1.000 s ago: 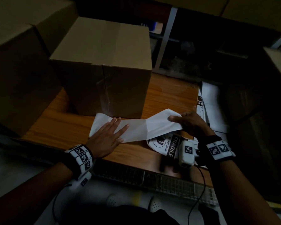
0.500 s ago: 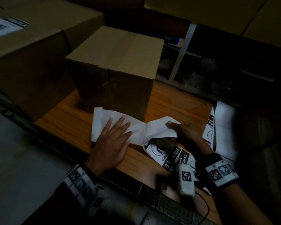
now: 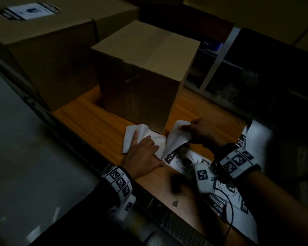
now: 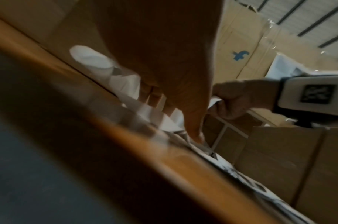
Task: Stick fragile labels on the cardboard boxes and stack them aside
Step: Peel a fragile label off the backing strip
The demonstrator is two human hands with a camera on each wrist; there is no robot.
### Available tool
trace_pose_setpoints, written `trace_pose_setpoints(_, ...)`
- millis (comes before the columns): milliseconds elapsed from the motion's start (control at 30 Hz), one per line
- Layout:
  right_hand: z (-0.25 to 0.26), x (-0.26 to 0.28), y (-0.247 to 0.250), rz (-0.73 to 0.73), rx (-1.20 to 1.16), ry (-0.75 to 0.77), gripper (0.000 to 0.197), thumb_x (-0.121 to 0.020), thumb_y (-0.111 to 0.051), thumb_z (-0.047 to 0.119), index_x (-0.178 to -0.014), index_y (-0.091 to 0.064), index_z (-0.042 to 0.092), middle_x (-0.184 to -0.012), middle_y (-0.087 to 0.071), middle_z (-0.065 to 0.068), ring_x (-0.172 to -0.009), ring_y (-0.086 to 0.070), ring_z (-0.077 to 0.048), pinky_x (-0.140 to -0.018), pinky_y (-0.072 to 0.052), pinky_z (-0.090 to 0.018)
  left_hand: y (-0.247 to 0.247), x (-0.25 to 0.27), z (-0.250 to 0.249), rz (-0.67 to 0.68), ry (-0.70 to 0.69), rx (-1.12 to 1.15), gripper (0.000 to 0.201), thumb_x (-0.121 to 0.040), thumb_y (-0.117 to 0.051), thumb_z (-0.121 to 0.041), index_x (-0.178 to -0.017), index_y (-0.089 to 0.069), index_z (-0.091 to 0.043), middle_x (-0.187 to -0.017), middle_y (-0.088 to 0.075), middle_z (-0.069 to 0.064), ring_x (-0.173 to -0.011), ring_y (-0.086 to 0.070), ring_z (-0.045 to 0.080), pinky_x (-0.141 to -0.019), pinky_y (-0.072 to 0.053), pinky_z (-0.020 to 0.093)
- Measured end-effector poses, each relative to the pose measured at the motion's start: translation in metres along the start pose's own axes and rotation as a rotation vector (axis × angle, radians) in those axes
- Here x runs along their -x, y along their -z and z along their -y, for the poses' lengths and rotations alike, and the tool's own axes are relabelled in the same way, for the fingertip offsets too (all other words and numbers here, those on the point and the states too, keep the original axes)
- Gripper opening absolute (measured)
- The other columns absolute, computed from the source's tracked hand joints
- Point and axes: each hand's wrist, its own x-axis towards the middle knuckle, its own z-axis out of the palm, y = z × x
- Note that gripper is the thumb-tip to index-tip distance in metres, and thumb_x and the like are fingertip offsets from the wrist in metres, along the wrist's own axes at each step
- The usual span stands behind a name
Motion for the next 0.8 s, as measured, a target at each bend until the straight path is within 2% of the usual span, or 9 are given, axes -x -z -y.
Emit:
trace_pose_setpoints(67,0.008,-0.005,-0.004,0.005,0.031,0.03,0.029,-0.086,-0.074,0.029,-0.071,-0.063,0.007,-0.061,-0.056,-0.006,-0.05,-0.056,-0.013,-0.042,-0.043,-0.02,-0.004,-0.003,0.0,-0.022,0.001,-0.002,0.074,-0.079,-0.041,-0.08,-0.112,-0.072,-0.021,-0.113,-0.066,0.001,-0.125,-0.05,0.018,-0.118,0.01,0.052)
trace_pose_setpoints(167,0.018,-0.009,-0.01,0.026,-0.011,0.049,0.028,-0.084,-0.075,0.028,-0.073,-0.065,0.005,-0.078,-0.066,-0.016,-0.074,-0.068,-0.028,-0.065,-0.059,-0.038,-0.004,-0.012,-0.005,-0.097,0.034,0.016,0.071,-0.085,-0.03,-0.075,-0.087,-0.075,-0.02,-0.088,-0.068,0.003,-0.099,-0.061,0.019,-0.118,-0.001,0.054)
trace_pose_setpoints(267,0.022,-0.007,-0.015,0.032,-0.035,0.006,0.027,-0.084,-0.075,0.029,-0.083,-0.068,0.003,-0.093,-0.069,-0.019,-0.085,-0.069,-0.033,-0.08,-0.059,-0.046,0.001,-0.017,-0.012,-0.052,0.069,-0.019,0.059,-0.091,-0.026,-0.059,-0.091,-0.072,-0.022,-0.094,-0.065,0.004,-0.101,-0.06,0.02,-0.118,0.001,0.054)
trace_pose_setpoints(400,0.024,-0.004,-0.009,0.072,-0.136,-0.048,0.028,-0.085,-0.074,0.027,-0.086,-0.065,0.0,-0.085,-0.064,-0.016,-0.071,-0.064,-0.026,-0.069,-0.056,-0.041,-0.007,-0.017,-0.01,-0.08,0.031,-0.039,0.059,-0.088,-0.026,-0.059,-0.098,-0.072,-0.023,-0.096,-0.064,0.007,-0.1,-0.06,0.024,-0.116,-0.004,0.058)
trace_pose_setpoints(500,0.018,-0.002,0.0,0.058,-0.182,-0.084,0.029,-0.086,-0.073,0.027,-0.084,-0.063,0.0,-0.077,-0.063,-0.013,-0.061,-0.064,-0.022,-0.057,-0.056,-0.033,-0.021,-0.015,-0.004,-0.111,-0.018,-0.036,0.06,-0.087,-0.033,-0.063,-0.12,-0.067,-0.025,-0.103,-0.064,0.011,-0.107,-0.06,0.029,-0.112,-0.01,0.059)
trace_pose_setpoints(567,0.007,0.001,0.002,0.013,-0.201,-0.084,0.031,-0.088,-0.071,0.028,-0.076,-0.062,0.002,-0.072,-0.062,-0.011,-0.058,-0.064,-0.019,-0.06,-0.057,-0.034,-0.028,-0.012,0.001,-0.052,-0.037,-0.067,0.065,-0.089,-0.029,-0.064,-0.133,-0.058,-0.026,-0.118,-0.061,0.017,-0.119,-0.055,0.035,-0.111,-0.01,0.061)
trace_pose_setpoints(633,-0.008,0.005,0.003,-0.025,-0.18,-0.064,0.034,-0.09,-0.069,0.029,-0.067,-0.06,0.006,-0.063,-0.059,-0.005,-0.052,-0.058,-0.011,-0.054,-0.052,-0.025,-0.034,-0.007,0.006,0.004,-0.048,-0.103,0.071,-0.092,-0.023,-0.067,-0.142,-0.049,-0.024,-0.136,-0.053,0.021,-0.133,-0.045,0.037,-0.113,-0.009,0.063)
trace_pose_setpoints(700,-0.024,0.01,0.003,-0.085,-0.185,-0.049,0.043,-0.089,-0.07,0.027,-0.055,-0.053,0.008,-0.045,-0.049,0.003,-0.037,-0.047,-0.006,-0.039,-0.037,-0.017,-0.037,-0.003,0.01,0.011,-0.054,-0.102,0.075,-0.093,-0.017,-0.068,-0.148,-0.04,-0.023,-0.15,-0.04,0.02,-0.141,-0.034,0.034,-0.114,-0.008,0.063)
trace_pose_setpoints(800,-0.05,0.015,0.001,-0.118,-0.227,-0.095,0.044,-0.087,-0.072,0.027,-0.052,-0.052,0.01,-0.041,-0.051,0.006,-0.037,-0.048,-0.008,-0.043,-0.038,-0.021,-0.038,-0.002,0.014,0.002,-0.067,-0.095,0.075,-0.094,-0.016,-0.069,-0.151,-0.033,-0.024,-0.161,-0.02,0.012,-0.148,-0.02,0.028,-0.115,-0.007,0.063)
